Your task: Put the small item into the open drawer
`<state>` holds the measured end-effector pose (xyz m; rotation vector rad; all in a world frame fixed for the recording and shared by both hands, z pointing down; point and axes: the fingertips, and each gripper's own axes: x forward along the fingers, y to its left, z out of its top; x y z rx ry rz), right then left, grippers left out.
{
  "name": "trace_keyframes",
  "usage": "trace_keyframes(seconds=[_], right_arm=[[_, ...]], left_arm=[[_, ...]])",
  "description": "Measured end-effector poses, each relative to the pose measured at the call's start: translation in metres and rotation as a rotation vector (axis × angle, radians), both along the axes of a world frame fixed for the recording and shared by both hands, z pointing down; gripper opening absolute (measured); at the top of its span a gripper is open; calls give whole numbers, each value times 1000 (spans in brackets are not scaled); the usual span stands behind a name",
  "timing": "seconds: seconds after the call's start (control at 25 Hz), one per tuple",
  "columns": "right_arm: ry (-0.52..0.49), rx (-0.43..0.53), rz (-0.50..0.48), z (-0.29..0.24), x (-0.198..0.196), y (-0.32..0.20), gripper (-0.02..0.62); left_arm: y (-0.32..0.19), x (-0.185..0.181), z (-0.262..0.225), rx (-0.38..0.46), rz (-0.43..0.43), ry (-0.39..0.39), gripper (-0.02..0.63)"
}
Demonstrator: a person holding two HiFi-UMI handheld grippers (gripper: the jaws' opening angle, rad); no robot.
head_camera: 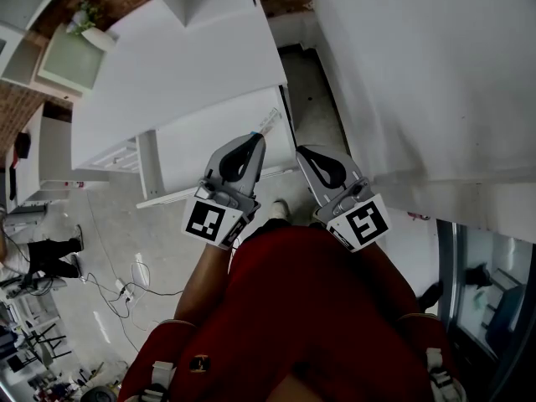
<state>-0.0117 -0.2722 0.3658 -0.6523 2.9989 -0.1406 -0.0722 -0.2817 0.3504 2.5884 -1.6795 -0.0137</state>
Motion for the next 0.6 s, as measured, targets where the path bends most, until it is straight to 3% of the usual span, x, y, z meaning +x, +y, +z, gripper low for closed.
trace_keyframes(seconds=[0.6], right_arm=[[10, -9, 32, 5, -3, -8, 11]], left_arm=[[-7, -12, 4, -12, -5, 6, 7]])
